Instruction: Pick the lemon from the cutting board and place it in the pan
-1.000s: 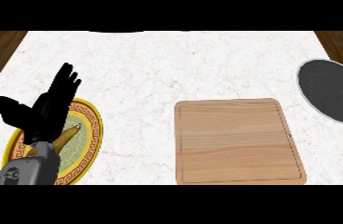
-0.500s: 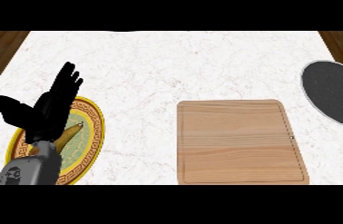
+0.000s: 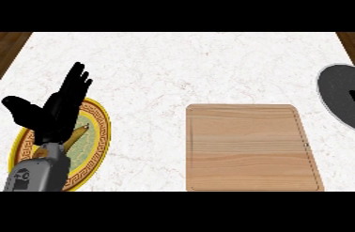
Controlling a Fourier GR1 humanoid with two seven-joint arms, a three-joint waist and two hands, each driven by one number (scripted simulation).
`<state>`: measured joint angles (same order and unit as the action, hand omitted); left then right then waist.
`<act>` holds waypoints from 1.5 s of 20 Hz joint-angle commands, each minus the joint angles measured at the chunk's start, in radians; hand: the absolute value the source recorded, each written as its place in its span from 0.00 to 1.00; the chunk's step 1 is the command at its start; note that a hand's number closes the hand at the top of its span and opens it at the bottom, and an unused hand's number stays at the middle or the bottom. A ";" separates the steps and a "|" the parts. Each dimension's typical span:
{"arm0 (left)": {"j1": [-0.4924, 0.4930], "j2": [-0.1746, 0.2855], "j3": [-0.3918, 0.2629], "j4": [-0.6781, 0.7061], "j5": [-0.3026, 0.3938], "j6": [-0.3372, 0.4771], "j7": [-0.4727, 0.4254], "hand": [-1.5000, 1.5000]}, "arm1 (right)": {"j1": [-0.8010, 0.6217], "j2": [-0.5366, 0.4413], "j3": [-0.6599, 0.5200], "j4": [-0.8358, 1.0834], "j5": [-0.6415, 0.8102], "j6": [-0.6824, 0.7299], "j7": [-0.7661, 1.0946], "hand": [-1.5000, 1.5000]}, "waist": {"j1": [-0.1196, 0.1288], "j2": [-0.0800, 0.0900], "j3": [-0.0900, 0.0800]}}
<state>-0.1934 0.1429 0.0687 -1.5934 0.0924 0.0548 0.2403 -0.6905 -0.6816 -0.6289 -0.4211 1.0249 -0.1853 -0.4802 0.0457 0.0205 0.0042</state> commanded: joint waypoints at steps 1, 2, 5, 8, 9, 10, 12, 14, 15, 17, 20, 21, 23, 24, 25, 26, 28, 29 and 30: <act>-0.001 -0.002 -0.009 0.022 -0.009 -0.009 -0.019 0.50 | -0.033 -0.012 -0.020 0.136 0.005 -0.001 0.090 0.00 | 0.011 0.005 0.001; -0.046 -0.003 -0.001 0.030 -0.007 0.007 0.010 0.50 | -0.036 -0.059 -0.035 0.158 -0.014 0.051 0.049 0.00 | 0.006 0.006 0.002; -0.011 -0.002 -0.011 -0.023 -0.004 0.005 0.042 0.50 | -0.058 -0.043 -0.022 0.203 -0.011 0.075 0.028 0.00 | 0.013 0.001 0.002; -0.039 -0.009 0.003 0.026 -0.008 0.011 -0.010 0.50 | -0.038 -0.071 -0.064 0.215 -0.056 0.084 -0.066 0.00 | 0.004 0.005 0.003; 0.003 -0.016 -0.015 -0.004 -0.016 0.008 -0.010 0.50 | -0.034 -0.088 -0.086 0.213 -0.083 0.102 -0.096 0.00 | -0.001 -0.001 0.002; -0.032 0.042 0.043 0.021 0.033 -0.035 0.015 0.50 | -0.052 -0.100 -0.117 0.213 -0.117 0.131 -0.110 0.00 | 0.000 0.002 0.003; -0.009 -0.010 0.003 0.012 -0.006 0.010 -0.009 0.50 | -0.056 -0.121 -0.174 0.220 -0.177 0.168 -0.154 0.00 | -0.001 0.003 0.004; -0.015 -0.002 0.015 0.010 0.000 0.009 0.002 0.50 | -0.051 -0.148 -0.226 0.234 -0.234 0.218 -0.167 0.00 | -0.011 -0.002 0.003; -0.028 0.010 0.028 0.022 0.009 0.002 0.006 0.50 | -0.010 -0.157 -0.256 0.251 -0.266 0.256 -0.211 0.00 | -0.023 -0.002 0.004; 0.013 0.023 0.025 -0.013 0.011 -0.014 0.009 0.50 | -0.009 -0.206 -0.308 0.269 -0.321 0.342 -0.200 0.00 | -0.021 -0.008 0.003; 0.033 0.018 0.023 -0.014 0.021 -0.026 -0.001 0.50 | 0.030 -0.227 -0.373 0.301 -0.388 0.412 -0.205 0.00 | -0.018 -0.004 0.004; 0.006 0.008 0.026 0.020 0.006 -0.003 -0.007 0.50 | 0.052 -0.284 -0.367 0.302 -0.383 0.475 -0.204 0.00 | -0.027 0.000 0.004; 0.026 0.023 0.042 0.014 0.023 -0.019 -0.004 0.50 | 0.128 -0.279 -0.406 0.312 -0.430 0.553 -0.303 0.00 | -0.041 -0.008 0.004; 0.032 0.044 0.048 -0.037 0.034 -0.031 0.021 0.50 | 0.125 -0.326 -0.410 0.321 -0.437 0.631 -0.279 0.00 | -0.030 -0.011 0.004; 0.043 -0.016 0.012 0.007 -0.002 0.004 -0.034 0.50 | 0.122 -0.316 -0.426 0.319 -0.455 0.641 -0.289 0.00 | -0.033 -0.005 0.005; 0.021 0.014 0.045 0.006 0.026 -0.009 -0.008 0.50 | 0.186 -0.357 -0.428 0.334 -0.457 0.729 -0.318 0.00 | -0.052 -0.007 0.006; 0.022 0.001 0.020 -0.017 0.017 -0.009 -0.001 0.50 | 0.180 -0.375 -0.428 0.323 -0.467 0.789 -0.308 0.00 | -0.034 -0.009 0.005; 0.035 0.003 0.029 0.006 0.006 -0.004 -0.026 0.50 | 0.211 -0.370 -0.420 0.314 -0.463 0.816 -0.344 0.00 | -0.039 -0.008 0.005; 0.036 0.026 0.035 -0.016 0.016 -0.021 0.001 0.50 | 0.268 -0.340 -0.420 0.306 -0.466 0.800 -0.397 0.00 | -0.042 -0.011 0.006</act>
<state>-0.1677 0.1542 0.0985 -1.5971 0.1054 0.0458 0.2337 -0.5221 -1.0148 -1.0364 -0.1116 0.5813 0.4594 -0.7383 0.0080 0.0127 0.0087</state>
